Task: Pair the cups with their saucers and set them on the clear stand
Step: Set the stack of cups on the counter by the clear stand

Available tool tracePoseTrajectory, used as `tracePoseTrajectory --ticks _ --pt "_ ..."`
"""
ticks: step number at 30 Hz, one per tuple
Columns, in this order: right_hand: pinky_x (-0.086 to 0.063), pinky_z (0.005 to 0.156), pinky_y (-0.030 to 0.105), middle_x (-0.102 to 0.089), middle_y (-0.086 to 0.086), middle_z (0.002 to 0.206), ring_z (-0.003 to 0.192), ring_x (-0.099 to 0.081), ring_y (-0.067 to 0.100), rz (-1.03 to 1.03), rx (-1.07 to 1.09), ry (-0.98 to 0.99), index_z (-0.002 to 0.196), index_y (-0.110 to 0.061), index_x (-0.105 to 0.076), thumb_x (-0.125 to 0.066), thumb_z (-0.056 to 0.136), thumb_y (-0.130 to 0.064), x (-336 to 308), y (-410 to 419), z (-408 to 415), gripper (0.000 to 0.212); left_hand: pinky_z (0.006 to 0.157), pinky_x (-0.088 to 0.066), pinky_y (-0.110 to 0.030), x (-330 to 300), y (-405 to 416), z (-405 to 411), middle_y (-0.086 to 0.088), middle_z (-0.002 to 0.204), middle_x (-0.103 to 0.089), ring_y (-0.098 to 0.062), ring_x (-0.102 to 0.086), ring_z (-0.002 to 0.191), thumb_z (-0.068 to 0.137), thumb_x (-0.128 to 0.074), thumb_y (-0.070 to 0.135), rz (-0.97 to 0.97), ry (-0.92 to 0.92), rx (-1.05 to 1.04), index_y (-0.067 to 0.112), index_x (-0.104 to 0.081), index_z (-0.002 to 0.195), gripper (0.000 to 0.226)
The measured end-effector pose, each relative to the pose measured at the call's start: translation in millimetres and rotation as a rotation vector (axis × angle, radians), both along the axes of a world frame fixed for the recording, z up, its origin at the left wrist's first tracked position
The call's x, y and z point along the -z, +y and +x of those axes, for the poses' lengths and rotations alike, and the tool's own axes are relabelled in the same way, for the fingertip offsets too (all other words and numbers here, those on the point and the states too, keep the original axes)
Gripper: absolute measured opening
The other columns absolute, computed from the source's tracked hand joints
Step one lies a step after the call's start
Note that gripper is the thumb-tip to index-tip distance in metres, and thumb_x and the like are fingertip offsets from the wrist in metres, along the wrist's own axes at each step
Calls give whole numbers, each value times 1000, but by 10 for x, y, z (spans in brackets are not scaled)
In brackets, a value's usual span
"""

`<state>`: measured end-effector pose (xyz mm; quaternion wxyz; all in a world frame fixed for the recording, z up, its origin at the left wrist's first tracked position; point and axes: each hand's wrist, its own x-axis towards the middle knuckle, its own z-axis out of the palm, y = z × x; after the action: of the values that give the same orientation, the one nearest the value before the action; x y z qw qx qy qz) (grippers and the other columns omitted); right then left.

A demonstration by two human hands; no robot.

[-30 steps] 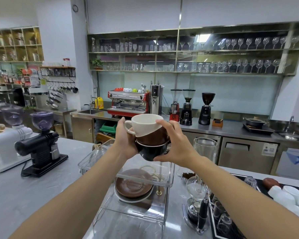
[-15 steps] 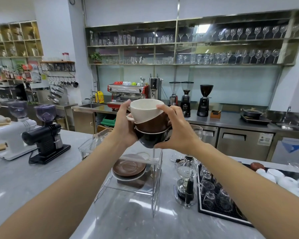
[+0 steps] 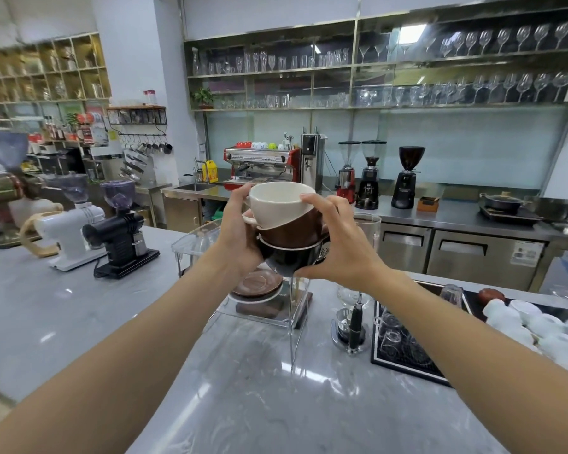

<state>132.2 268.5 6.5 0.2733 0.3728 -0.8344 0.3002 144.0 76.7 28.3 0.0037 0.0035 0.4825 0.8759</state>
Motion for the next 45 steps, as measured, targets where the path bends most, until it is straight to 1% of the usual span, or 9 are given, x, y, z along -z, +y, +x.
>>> tracePoseTrajectory --ticks 7,10,12,18,24,30,35,40,45 --pt "-52 90 38 -31 4 137 108 -51 23 1 -31 0 143 -40 -26 -94 52 -35 285 -35 221 114 90 -56 -43 283 -42 284 -21 114 -74 -35 -70 100 88 -48 66 -12 -26 -25 12 -72 119 66" --pt "-46 92 25 -31 5 138 110 -44 13 -29 -82 -3 143 -38 -27 -93 53 -36 474 -46 285 111 98 -53 -44 454 -71 364 -20 125 -70 -36 -66 114 88 -47 66 -33 -44 -28 14 -68 127 69" --pt "-41 90 17 -31 5 137 109 -38 5 -45 -88 -5 142 -37 -29 -93 54 -35 593 -59 328 109 93 -55 -41 548 -80 403 -19 123 -72 -34 -68 109 90 -43 64 -51 -42 -30 15 -68 127 66" --pt "-43 93 24 -28 3 136 110 -35 4 -38 -84 -55 139 -42 -25 -95 54 -25 957 -74 424 112 111 -43 -48 903 -94 475 -21 128 -69 -36 -62 122 89 -42 61 -109 -76 -80 14 -70 125 66" --pt "-44 96 26 -26 4 138 113 -33 3 -23 -73 -107 140 -42 -24 -96 53 -26 1415 -72 449 114 96 -48 -41 1295 -79 518 -20 124 -71 -31 -65 108 91 -41 57 -109 -123 -97 13 -74 119 61" --pt "-40 91 17 -25 -1 139 110 -34 0 18 -56 -139 141 -44 -22 -95 53 -30 1859 -112 419 115 93 -51 -40 1721 -116 513 -20 123 -72 -30 -67 107 92 -37 55 -90 -220 -92 9 -72 121 64" --pt "-47 91 23 -23 -1 141 116 -42 11 18 -66 -204 141 -47 -21 -93 56 -30 2212 -175 373 113 110 -42 -46 2076 -190 456 -21 129 -68 -36 -61 124 91 -38 56 -93 -265 -103 8 -68 127 67" --pt "-47 89 21 -22 -3 141 110 -46 10 9 -31 -227 140 -47 -23 -93 58 -32 2535 -201 344 109 113 -39 -47 2354 -220 391 -21 127 -69 -37 -59 127 93 -36 55 -119 -312 -66 8 -68 127 66" --pt "-57 84 33 -23 0 141 109 -53 16 -9 1 -248 139 -46 -26 -92 60 -31 2748 -223 303 104 116 -36 -51 2524 -218 331 -22 127 -69 -39 -58 128 83 -45 59 -131 -343 -87 8 -69 126 71"
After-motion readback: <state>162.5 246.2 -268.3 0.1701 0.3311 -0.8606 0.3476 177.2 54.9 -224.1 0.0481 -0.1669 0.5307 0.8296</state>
